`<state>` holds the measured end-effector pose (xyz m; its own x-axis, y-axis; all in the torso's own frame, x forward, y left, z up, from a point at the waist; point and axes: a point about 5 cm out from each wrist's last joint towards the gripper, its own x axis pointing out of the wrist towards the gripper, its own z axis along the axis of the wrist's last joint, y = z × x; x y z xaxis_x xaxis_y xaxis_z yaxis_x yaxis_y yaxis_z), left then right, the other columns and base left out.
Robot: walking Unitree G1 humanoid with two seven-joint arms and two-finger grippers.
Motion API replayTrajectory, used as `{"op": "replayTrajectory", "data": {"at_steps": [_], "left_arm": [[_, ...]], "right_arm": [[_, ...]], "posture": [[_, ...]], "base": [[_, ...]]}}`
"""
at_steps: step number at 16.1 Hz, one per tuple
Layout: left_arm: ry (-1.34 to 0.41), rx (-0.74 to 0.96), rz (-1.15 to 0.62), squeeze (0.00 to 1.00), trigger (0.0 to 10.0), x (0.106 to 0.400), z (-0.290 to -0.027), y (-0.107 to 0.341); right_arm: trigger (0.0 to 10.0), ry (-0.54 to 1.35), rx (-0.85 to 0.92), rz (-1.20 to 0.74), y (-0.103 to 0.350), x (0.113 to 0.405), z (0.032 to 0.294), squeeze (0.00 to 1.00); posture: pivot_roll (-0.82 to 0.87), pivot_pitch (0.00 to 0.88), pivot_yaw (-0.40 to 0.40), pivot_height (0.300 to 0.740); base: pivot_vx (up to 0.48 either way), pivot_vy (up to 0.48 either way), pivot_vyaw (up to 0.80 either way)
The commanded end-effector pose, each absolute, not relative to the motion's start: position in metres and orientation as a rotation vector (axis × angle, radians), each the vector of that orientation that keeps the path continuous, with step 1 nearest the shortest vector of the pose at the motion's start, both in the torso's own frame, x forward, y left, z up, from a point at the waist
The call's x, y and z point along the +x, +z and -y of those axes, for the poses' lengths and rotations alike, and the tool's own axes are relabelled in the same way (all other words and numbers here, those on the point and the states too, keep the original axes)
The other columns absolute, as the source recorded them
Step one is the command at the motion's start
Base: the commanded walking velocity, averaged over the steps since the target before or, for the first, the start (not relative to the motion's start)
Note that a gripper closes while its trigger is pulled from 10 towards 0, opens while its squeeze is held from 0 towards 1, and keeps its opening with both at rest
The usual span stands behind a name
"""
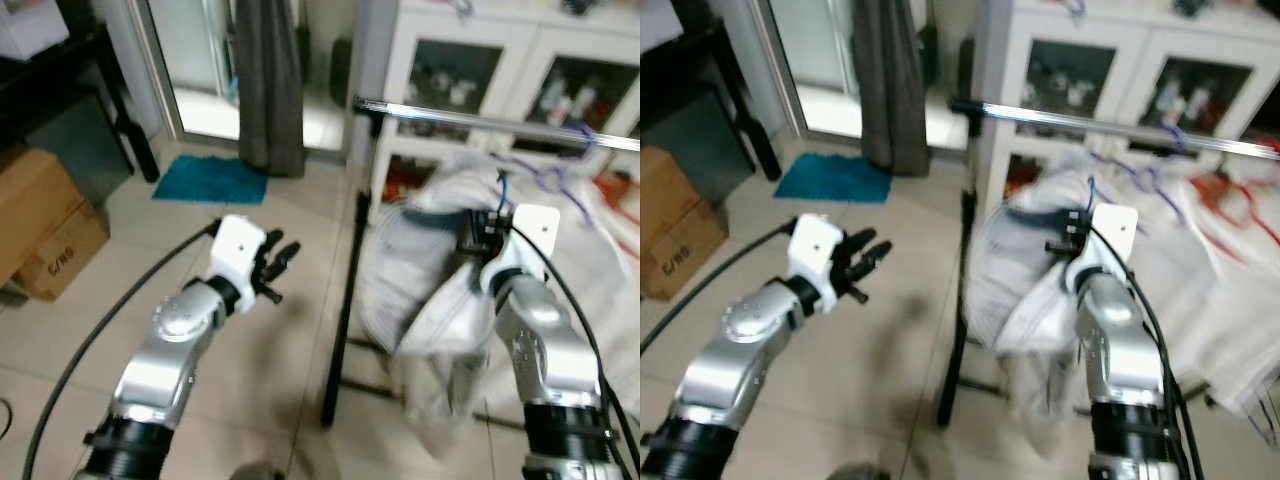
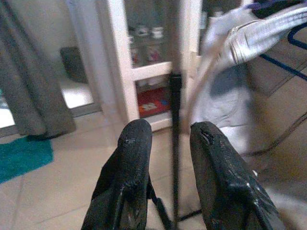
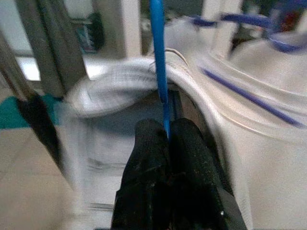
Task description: Hang hanger
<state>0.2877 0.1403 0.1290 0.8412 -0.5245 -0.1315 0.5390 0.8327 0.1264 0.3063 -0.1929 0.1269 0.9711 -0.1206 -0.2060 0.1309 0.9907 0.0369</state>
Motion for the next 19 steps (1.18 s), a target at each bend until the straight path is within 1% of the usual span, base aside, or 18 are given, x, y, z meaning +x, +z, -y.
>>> {"op": "replayTrajectory", "data": {"at_steps": [1,11,15,19], "left_arm": [[-0.564,0.164,-0.096,0.0,10.0,0.287,-0.143,0.129],[-0.59,0.18,-0.09,0.0,10.0,0.284,-0.141,0.131],[-0.624,0.181,-0.088,0.0,10.0,0.281,-0.137,0.131],[-0.711,0.188,-0.094,0.0,10.0,0.275,-0.132,0.132]], "right_arm": [[10.0,-0.079,0.051,-0.109,0.148,0.313,0.182,0.0],[10.0,-0.055,0.062,-0.078,0.158,0.321,0.179,0.0],[10.0,-0.048,0.065,-0.076,0.157,0.32,0.178,0.0],[10.0,-0.023,0.076,-0.063,0.159,0.314,0.175,0.0]], "posture": [[0.07,0.0,-0.016,0.74],[0.08,0.0,-0.032,0.74],[0.08,0.0,-0.032,0.74],[0.08,0.0,-0.034,0.74]], "base": [[0.439,0.0,0.0],[0.424,0.0,0.0],[0.0,0.0,0.0],[0.0,0.0,0.0]]}}
